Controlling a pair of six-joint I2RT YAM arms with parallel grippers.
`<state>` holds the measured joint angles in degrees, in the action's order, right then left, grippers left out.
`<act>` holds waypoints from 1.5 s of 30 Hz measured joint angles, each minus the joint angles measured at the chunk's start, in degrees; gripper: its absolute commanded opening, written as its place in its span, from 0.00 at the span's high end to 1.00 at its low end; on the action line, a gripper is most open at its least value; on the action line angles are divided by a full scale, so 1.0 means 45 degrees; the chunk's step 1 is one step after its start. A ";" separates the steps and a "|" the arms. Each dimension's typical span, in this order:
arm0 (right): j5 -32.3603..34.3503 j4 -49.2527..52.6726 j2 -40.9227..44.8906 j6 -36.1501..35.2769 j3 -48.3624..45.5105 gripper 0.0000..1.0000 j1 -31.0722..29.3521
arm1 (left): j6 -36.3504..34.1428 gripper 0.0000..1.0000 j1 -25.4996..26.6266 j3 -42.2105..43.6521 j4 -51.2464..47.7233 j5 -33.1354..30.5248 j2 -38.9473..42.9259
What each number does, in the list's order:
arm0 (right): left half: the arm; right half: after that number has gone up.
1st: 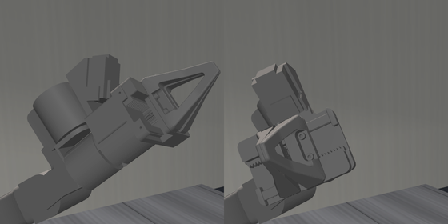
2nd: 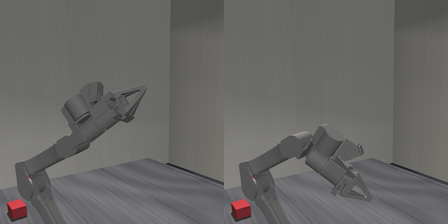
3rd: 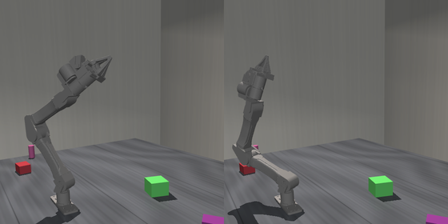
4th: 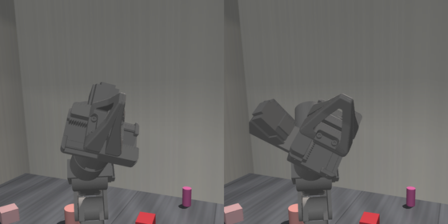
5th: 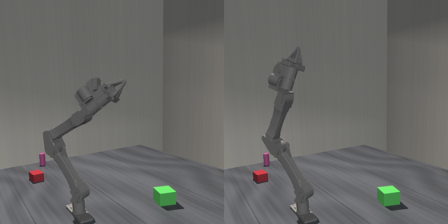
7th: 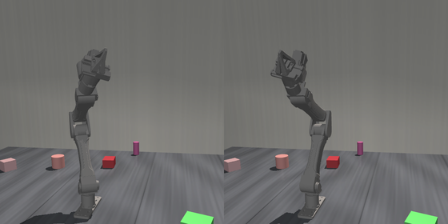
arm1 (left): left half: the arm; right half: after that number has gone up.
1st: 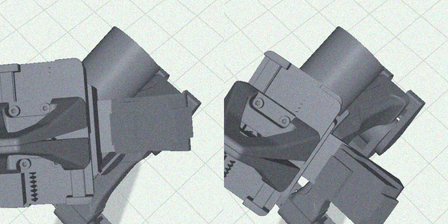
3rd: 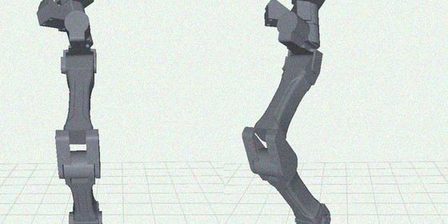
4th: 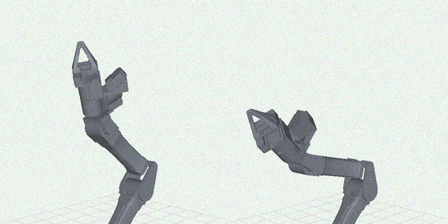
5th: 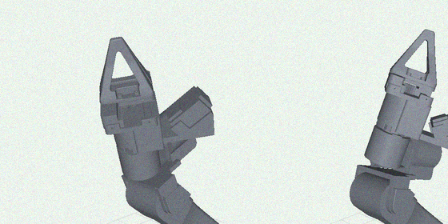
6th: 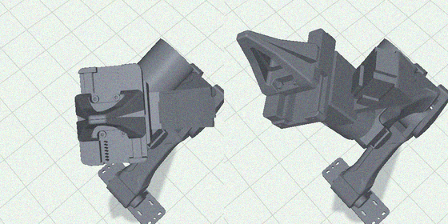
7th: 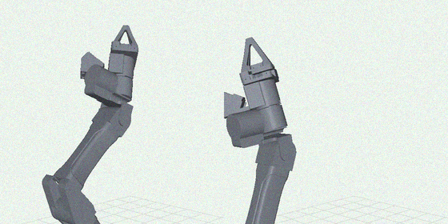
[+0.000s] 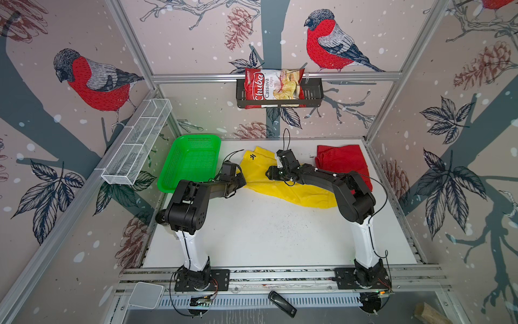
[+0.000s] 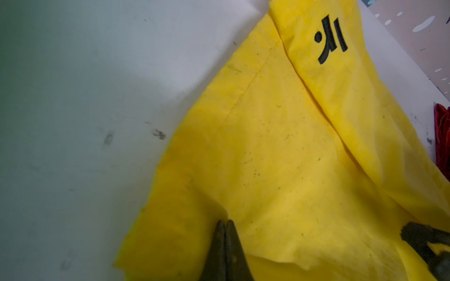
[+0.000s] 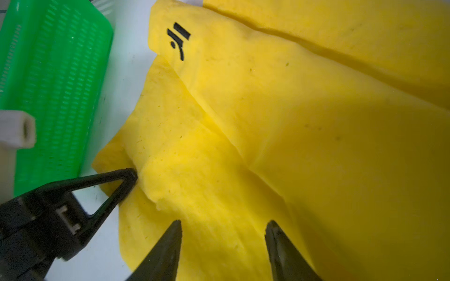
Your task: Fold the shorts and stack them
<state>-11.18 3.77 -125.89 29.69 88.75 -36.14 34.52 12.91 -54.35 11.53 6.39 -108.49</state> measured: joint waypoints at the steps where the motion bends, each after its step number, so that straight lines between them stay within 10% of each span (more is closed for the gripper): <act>1: -0.0078 0.0010 -0.0233 -0.0005 0.0170 0.43 0.0170 | 0.0000 0.99 0.0000 0.0000 0.0000 -0.0010 0.0000; 20: 0.0301 0.0704 0.0369 -0.1195 0.1773 0.44 0.4367 | 0.0019 0.88 0.0000 0.0811 -0.0291 -0.0078 0.0942; 30: 0.0243 -0.0811 0.5833 -0.0801 -0.5591 0.44 0.1457 | -0.0121 0.87 0.0335 -0.0204 -0.0894 0.1273 0.2297; 45: 0.0748 -0.3317 0.5610 0.1559 -0.9330 0.45 -0.0495 | 0.0325 1.00 0.0641 0.1326 0.0505 0.1355 0.0850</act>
<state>-7.81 -11.16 -100.64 36.71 46.76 -38.37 35.99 15.79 -48.38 13.80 12.49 -104.66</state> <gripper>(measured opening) 0.549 0.049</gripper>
